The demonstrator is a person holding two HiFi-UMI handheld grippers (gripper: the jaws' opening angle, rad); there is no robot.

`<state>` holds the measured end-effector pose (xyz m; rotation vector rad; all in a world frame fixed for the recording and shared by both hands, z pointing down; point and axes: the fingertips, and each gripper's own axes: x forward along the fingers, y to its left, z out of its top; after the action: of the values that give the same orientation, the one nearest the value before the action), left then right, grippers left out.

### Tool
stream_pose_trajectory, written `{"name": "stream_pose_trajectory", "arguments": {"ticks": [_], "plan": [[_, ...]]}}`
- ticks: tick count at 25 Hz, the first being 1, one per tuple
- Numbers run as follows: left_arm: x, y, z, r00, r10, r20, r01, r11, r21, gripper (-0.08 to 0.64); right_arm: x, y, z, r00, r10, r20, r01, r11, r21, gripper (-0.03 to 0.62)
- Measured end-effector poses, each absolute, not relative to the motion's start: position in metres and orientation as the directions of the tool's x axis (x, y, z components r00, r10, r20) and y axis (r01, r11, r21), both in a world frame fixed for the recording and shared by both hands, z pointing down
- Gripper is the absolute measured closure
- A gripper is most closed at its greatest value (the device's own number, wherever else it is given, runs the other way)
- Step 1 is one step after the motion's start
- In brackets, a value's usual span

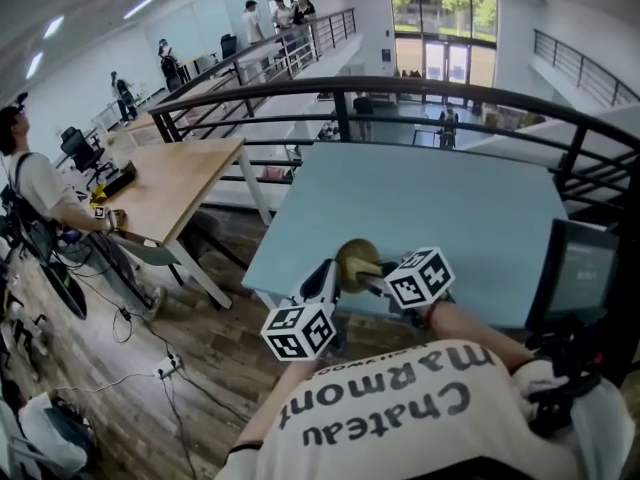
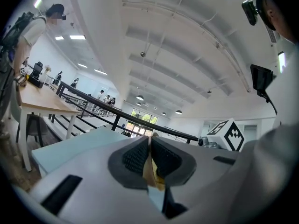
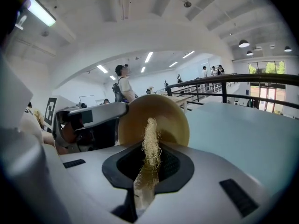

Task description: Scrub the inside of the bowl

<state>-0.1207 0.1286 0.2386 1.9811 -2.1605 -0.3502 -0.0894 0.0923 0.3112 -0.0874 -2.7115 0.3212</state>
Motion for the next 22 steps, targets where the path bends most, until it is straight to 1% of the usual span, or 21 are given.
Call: {"name": "stream_pose_trajectory", "arguments": {"ticks": [6, 9, 13, 17, 22], "plan": [[-0.128, 0.126, 0.257, -0.063, -0.997, 0.033, -0.967, 0.069, 0.246, 0.54, -0.091, 0.073, 0.333, -0.908, 0.042, 0.416, -0.077, 0.961, -0.265, 0.531], [-0.128, 0.125, 0.264, -0.062, -0.997, 0.055, -0.972, 0.073, 0.225, 0.541, -0.085, 0.064, 0.334, -0.912, 0.005, 0.41, -0.116, 0.956, -0.271, 0.531], [-0.127, 0.122, 0.27, -0.061, -0.995, 0.073, -0.978, 0.075, 0.195, 0.549, -0.069, 0.053, 0.322, -0.933, -0.041, 0.357, -0.148, 0.949, -0.279, 0.531], [-0.129, 0.114, 0.269, -0.051, -0.995, 0.086, -0.989, 0.063, 0.135, 0.552, -0.053, 0.043, 0.307, -0.954, -0.067, 0.293, -0.165, 0.933, -0.321, 0.531], [-0.125, 0.089, 0.257, -0.051, -0.993, 0.109, -0.999, 0.05, -0.017, 0.554, -0.034, 0.017, 0.289, -0.965, -0.09, 0.247, -0.186, 0.899, -0.396, 0.531]]}}
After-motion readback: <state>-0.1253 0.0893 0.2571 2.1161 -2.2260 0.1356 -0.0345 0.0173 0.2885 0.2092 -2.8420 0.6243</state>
